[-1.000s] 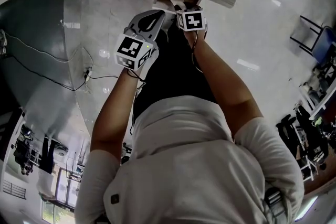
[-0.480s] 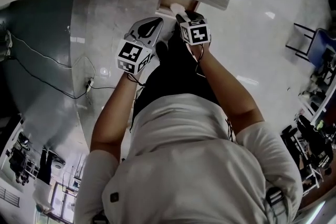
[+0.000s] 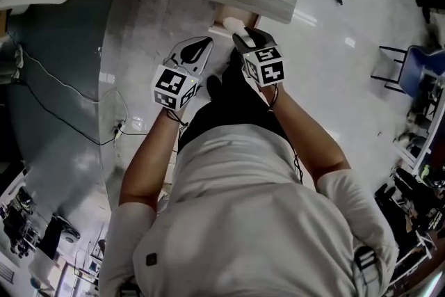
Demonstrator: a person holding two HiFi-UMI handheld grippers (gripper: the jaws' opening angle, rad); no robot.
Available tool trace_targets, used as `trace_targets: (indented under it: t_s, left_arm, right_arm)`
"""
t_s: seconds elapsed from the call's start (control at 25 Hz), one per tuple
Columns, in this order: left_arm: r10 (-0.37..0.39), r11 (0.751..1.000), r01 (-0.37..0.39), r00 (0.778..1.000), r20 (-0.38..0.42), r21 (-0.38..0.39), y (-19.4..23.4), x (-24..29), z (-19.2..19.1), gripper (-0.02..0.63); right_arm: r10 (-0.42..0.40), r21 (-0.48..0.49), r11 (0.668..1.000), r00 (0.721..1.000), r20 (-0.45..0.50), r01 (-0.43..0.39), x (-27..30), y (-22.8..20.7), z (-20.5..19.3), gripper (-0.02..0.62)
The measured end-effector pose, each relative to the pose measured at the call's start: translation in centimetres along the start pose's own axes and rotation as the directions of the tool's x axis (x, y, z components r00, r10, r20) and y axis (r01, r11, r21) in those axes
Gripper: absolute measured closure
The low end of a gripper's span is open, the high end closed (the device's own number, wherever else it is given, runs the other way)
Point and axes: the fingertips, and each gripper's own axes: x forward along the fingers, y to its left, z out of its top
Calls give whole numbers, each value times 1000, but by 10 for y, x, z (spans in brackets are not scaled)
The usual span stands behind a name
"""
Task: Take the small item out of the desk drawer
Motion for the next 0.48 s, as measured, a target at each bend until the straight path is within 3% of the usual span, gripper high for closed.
trace_targets:
  t_s: [0.48]
  left_arm:
    - [56,996,-64,991,118,63,-39,-90,72,591]
  right_arm:
    - [70,-161,986,977,202,-38,-114,77,83,437]
